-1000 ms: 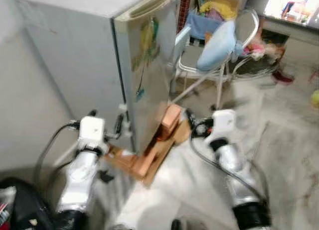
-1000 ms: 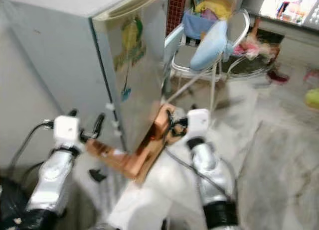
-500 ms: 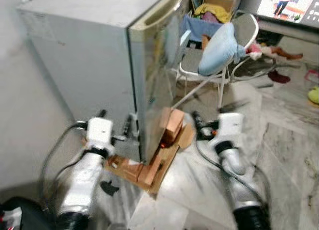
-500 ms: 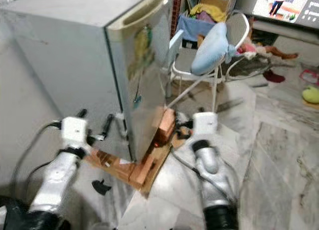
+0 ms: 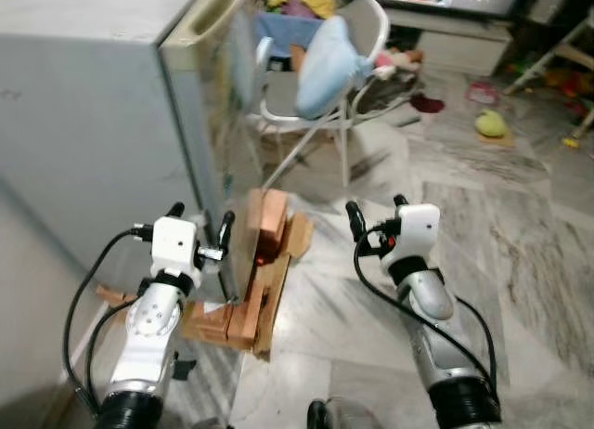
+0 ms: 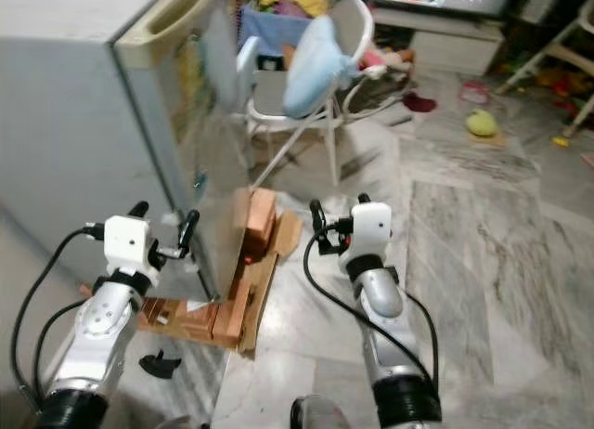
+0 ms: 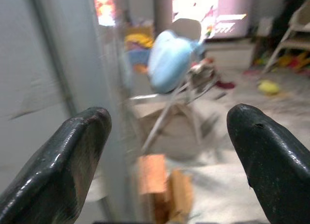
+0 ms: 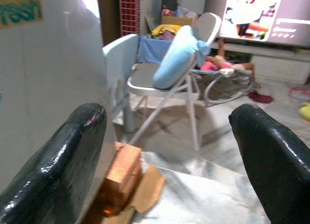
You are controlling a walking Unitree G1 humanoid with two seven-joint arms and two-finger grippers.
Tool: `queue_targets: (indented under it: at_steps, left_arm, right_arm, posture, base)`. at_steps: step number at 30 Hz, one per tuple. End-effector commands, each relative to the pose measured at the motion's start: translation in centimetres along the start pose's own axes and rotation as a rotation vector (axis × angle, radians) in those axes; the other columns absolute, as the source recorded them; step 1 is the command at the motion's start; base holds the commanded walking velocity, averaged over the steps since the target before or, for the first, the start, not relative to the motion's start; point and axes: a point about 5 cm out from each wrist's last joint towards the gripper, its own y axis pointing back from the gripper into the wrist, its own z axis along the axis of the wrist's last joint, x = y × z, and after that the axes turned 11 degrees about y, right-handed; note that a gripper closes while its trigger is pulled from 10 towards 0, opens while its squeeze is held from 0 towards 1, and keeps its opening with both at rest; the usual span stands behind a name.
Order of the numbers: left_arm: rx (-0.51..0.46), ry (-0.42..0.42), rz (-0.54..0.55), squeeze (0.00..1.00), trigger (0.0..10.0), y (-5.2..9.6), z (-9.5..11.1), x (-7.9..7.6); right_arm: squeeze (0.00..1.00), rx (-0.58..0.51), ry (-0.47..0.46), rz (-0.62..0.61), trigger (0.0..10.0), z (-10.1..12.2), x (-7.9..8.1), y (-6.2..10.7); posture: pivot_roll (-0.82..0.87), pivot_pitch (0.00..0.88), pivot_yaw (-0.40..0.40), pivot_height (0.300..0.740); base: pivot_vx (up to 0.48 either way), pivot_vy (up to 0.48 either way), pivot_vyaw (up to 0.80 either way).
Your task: Restocking fridge
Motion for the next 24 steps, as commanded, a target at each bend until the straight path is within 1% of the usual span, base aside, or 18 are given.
queue_targets:
  at_steps: [1, 6, 10, 14, 15, 17, 18, 21, 24]
  left_arm:
    - [0.004, -0.023, 0.010, 0.00, 10.0, 0.3, 0.1, 0.7]
    - [-0.005, -0.020, 0.002, 0.00, 10.0, -0.2, 0.4, 0.3]
    - [-0.003, -0.032, 0.022, 0.00, 10.0, -0.8, 0.2, 0.3]
    - [0.004, -0.017, 0.012, 0.00, 10.0, -1.7, 0.1, 0.0]
    - [0.006, -0.014, 0.016, 0.00, 10.0, -2.1, 0.1, 0.0]
    - [0.006, -0.013, 0.019, 0.00, 10.0, -2.3, 0.1, 0.0]
    - [-0.003, -0.022, 0.043, 0.00, 10.0, -2.8, 0.3, 0.2]
    - [-0.011, -0.020, 0.091, 0.00, 10.0, -3.5, 0.6, 0.8]
    - [-0.024, -0.011, 0.109, 0.00, 10.0, -4.1, 1.1, 1.1]
  right_arm:
    - [0.00, -0.023, -0.007, 0.005, 10.0, 0.6, 0.4, -0.3]
    - [0.00, -0.022, -0.003, 0.003, 10.0, 0.5, 0.4, -0.1]
    - [0.00, -0.022, 0.000, 0.006, 10.0, 0.6, 0.5, 0.0]
    - [0.00, -0.022, 0.000, 0.009, 10.0, 0.7, 0.7, 0.3]
    - [0.00, -0.018, 0.001, 0.007, 10.0, 0.7, 0.7, 0.6]
    - [0.00, -0.015, 0.001, 0.006, 10.0, 0.7, 0.7, 0.7]
    - [0.00, -0.010, 0.001, 0.006, 10.0, 0.6, 0.7, 1.0]
    - [0.00, -0.002, 0.003, 0.006, 10.0, 0.6, 0.8, 1.5]
    - [0.00, 0.012, -0.021, -0.003, 10.0, 0.5, 0.7, 2.1]
  posture:
    - [0.00, 0.000, -0.016, 0.740]
    - [0.00, 0.000, -0.016, 0.740]
    - [-0.01, 0.004, -0.019, 0.740]
    - [-0.02, 0.020, -0.016, 0.740]
    - [-0.03, 0.032, -0.017, 0.740]
    - [-0.03, 0.034, -0.018, 0.740]
    - [-0.04, 0.043, -0.017, 0.740]
    - [-0.05, 0.050, -0.018, 0.740]
    - [-0.06, 0.055, -0.017, 0.740]
  base:
    - [0.000, 0.000, 0.00]
    - [0.000, 0.000, 0.00]
    - [0.000, 0.000, 0.00]
    - [0.000, 0.000, 0.00]
    - [0.000, 0.000, 0.00]
    - [0.000, 0.000, 0.00]
    - [0.000, 0.000, 0.00]
    - [0.000, 0.000, 0.00]
    - [0.000, 0.000, 0.00]
